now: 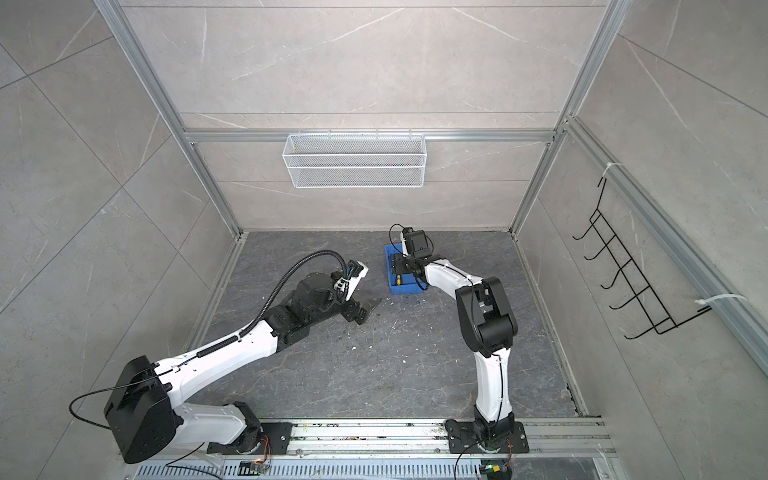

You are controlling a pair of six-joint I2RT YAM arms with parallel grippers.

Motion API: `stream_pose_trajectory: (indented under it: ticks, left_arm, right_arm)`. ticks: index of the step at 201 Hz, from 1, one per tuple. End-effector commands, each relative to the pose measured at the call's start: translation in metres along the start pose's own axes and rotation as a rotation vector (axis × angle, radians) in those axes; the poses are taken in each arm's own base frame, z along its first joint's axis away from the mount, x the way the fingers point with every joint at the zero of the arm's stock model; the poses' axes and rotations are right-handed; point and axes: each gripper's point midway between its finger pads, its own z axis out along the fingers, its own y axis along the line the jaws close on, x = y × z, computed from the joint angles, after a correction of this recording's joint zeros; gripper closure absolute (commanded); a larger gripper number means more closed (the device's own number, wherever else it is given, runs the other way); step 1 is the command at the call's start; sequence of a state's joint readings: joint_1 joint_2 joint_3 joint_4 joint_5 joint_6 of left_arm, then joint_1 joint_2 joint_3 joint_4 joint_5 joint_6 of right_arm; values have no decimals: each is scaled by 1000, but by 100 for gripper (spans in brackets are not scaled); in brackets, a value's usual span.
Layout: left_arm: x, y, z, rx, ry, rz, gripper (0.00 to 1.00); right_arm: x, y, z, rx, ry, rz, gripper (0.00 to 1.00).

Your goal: Put the screwdriver in the bin

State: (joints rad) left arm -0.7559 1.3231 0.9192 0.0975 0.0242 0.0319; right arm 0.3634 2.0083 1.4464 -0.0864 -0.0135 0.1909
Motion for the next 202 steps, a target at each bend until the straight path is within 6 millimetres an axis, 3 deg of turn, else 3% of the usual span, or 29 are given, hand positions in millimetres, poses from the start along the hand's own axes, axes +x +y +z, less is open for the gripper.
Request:
stream_pose_trajectory:
  ticks: [1, 18, 39, 71, 99, 124, 166, 202]
  left_arm:
    - [-11, 28, -14, -70, -65, -45, 0]
    - [-5, 51, -21, -120, -75, -79, 0]
    - [7, 81, -32, -190, -83, -112, 0]
    - [31, 133, -55, -350, -89, -130, 0]
    - [57, 169, -70, -475, -75, -128, 1]
    - [82, 189, -75, -550, -29, -126, 1]
    - [133, 215, -86, -644, 46, -154, 1]
    - [166, 233, -105, -727, 54, -224, 1]
  right_arm:
    - [-37, -2, -44, -11, -161, -4, 10]
    - [-39, -8, -70, -6, -221, -5, 2]
    - [-38, -18, -105, 5, -303, -6, 1]
    - [-25, -42, -151, 54, -395, -17, 1]
    - [-2, -65, -179, 125, -472, -82, 1]
    - [27, -95, -184, 189, -461, -77, 1]
    - [68, -138, -169, 273, -395, -38, 1]
    - [67, -146, -164, 291, -368, -29, 1]
